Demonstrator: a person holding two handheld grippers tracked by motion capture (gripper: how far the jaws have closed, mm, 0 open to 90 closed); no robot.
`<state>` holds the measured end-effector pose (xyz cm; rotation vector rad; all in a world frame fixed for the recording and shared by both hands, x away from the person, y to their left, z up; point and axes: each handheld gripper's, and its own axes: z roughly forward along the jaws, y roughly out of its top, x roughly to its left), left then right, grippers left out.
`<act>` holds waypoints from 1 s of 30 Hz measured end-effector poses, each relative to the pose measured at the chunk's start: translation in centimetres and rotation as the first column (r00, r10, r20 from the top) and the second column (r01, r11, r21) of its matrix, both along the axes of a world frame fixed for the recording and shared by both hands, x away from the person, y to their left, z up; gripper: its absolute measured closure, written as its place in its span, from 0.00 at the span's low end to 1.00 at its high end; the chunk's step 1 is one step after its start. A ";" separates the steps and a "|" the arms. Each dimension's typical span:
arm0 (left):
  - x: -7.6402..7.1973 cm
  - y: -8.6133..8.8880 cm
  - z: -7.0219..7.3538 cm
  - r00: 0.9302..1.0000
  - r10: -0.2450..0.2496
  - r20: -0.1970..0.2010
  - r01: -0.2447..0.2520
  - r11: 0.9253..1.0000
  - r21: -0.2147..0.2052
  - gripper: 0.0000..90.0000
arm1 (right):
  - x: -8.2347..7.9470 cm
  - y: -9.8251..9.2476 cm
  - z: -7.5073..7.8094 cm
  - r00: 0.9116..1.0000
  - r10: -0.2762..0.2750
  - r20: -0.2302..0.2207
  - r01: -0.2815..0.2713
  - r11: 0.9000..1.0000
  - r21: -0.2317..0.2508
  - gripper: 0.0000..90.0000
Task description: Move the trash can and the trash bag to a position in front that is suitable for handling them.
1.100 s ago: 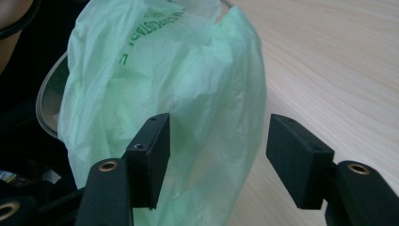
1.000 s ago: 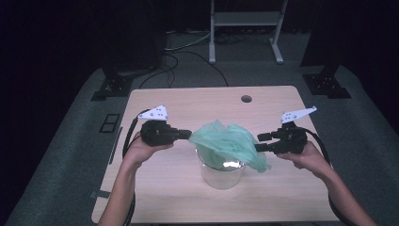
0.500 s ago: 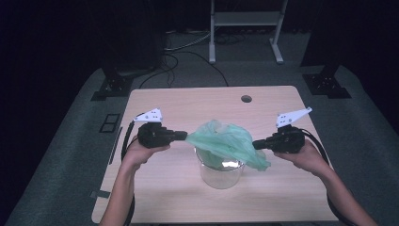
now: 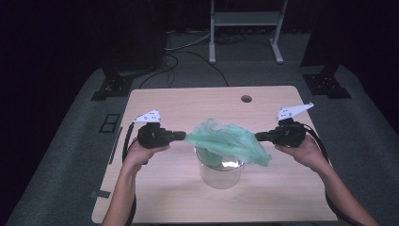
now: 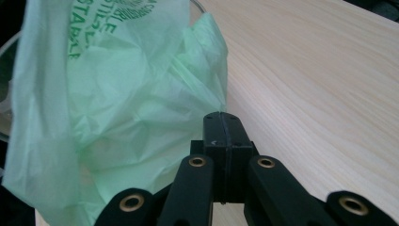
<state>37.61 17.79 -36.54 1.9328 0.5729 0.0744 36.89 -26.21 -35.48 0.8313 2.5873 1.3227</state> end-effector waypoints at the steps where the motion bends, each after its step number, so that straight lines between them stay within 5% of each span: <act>1: 0.0 0.0 0.0 1.000 0.006 -0.002 -0.006 1.000 0.004 0.97 | 0.0 0.0 0.0 1.000 0.000 0.000 0.000 1.000 0.000 1.00; 3: 0.1 0.0 0.3 0.999 0.024 -0.024 -0.024 1.000 -0.013 0.88 | -0.1 -0.2 0.2 1.000 0.001 -0.011 0.000 1.000 0.021 1.00; 4: 0.1 0.1 0.4 0.999 0.026 -0.026 -0.027 0.999 -0.024 0.82 | -0.3 -0.3 0.6 1.000 0.021 -0.011 -0.021 0.999 0.049 0.90; 12: 0.5 -1.1 2.0 0.999 0.041 -0.028 -0.042 0.998 -0.045 0.66 | -0.5 0.7 1.7 0.997 0.076 -0.031 -0.073 0.994 0.084 0.64; 24: 0.6 -3.9 3.7 0.999 -0.035 -0.017 0.035 0.999 -0.036 0.61 | -0.6 0.8 1.2 0.995 0.090 -0.043 -0.086 0.992 0.088 0.65; 30: 0.7 -6.0 5.1 0.996 -0.087 0.000 0.087 0.996 0.004 0.60 | -0.7 0.1 1.1 0.996 0.079 -0.037 -0.075 0.992 0.104 0.64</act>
